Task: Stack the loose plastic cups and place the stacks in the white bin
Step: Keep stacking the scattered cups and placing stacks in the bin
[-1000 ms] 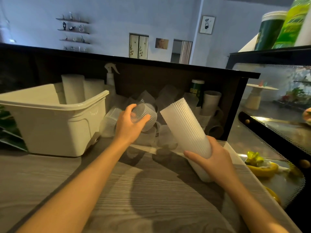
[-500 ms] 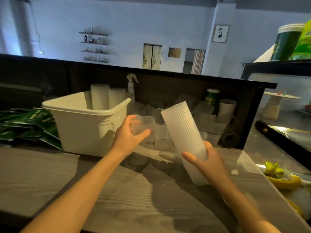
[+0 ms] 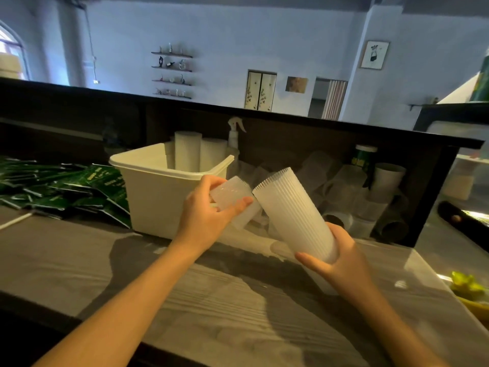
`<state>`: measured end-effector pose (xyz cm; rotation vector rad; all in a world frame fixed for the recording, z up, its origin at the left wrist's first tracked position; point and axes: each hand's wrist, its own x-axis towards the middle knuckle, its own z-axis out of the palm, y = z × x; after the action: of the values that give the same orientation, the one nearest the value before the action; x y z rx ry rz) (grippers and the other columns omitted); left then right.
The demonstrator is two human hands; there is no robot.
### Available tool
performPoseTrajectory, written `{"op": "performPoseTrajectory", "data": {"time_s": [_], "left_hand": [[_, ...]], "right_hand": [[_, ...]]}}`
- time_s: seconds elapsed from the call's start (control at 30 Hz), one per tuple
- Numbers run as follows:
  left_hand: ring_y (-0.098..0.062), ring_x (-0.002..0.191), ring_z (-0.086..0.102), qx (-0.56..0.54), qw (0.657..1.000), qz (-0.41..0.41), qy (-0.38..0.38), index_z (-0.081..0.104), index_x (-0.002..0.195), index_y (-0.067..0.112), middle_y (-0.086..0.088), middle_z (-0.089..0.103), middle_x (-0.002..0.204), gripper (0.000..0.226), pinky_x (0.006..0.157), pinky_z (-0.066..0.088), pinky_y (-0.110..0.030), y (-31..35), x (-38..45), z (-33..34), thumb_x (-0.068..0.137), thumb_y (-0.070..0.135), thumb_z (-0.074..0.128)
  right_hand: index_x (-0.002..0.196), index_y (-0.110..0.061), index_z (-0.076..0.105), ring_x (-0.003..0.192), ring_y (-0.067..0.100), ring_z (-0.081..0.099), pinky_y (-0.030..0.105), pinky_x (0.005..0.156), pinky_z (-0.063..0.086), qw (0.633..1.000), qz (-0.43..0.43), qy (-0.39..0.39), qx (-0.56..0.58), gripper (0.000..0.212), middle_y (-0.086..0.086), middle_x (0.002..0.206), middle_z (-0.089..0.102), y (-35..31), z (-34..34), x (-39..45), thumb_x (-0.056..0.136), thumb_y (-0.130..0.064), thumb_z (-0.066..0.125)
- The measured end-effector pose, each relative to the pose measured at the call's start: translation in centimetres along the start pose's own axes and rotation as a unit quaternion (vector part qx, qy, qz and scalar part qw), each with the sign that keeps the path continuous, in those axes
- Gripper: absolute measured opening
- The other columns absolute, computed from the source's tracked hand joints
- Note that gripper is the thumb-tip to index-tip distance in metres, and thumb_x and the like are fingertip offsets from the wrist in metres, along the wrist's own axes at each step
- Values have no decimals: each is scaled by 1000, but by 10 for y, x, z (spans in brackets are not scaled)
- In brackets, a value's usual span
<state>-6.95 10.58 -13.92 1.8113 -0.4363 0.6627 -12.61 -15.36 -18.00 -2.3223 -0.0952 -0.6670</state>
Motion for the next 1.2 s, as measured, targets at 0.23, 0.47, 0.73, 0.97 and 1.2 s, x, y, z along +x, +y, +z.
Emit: {"op": "performPoseTrajectory", "data": {"time_s": [0.23,0.47,0.73,0.97,1.2], "left_hand": [[-5,101,61,-40,999,8,-20,44,127,37,10,60,114,67,79,54,-23,16,12,-21,71,68,63],[-7,121,46,43,979,0,-198,47,138,31,13,48,133,70,84,39,-18,37,25,-32,78,67,45],[-3,121,51,-98,986,-22,-133,43,144,30,13,54,133,76,93,37,-19,44,31,-44,86,73,21],[-23,105,64,-370,925,-74,-36,57,131,16,-9,63,113,54,89,55,-44,46,56,-86,93,51,40],[-24,116,60,-320,946,16,45,51,137,14,-8,64,125,63,82,51,-34,46,91,-118,100,55,21]], "right_hand": [[133,-33,40,102,5,50,20,74,46,996,-59,-20,-62,85,-18,115,42,5,-4,-2,62,-50,84],[131,-49,34,115,-8,46,12,78,46,984,-172,-38,-42,78,-33,122,39,-15,-1,4,65,-76,66],[134,-42,37,110,-2,49,21,84,49,976,-214,-14,-37,81,-20,120,45,-49,14,28,66,-75,66],[136,-35,37,113,8,39,44,96,44,970,-239,34,-25,82,-20,122,40,-122,23,89,67,-66,69],[137,-28,36,117,13,46,43,99,47,970,-237,-38,33,82,-6,133,45,-189,66,152,71,-45,81]]}}
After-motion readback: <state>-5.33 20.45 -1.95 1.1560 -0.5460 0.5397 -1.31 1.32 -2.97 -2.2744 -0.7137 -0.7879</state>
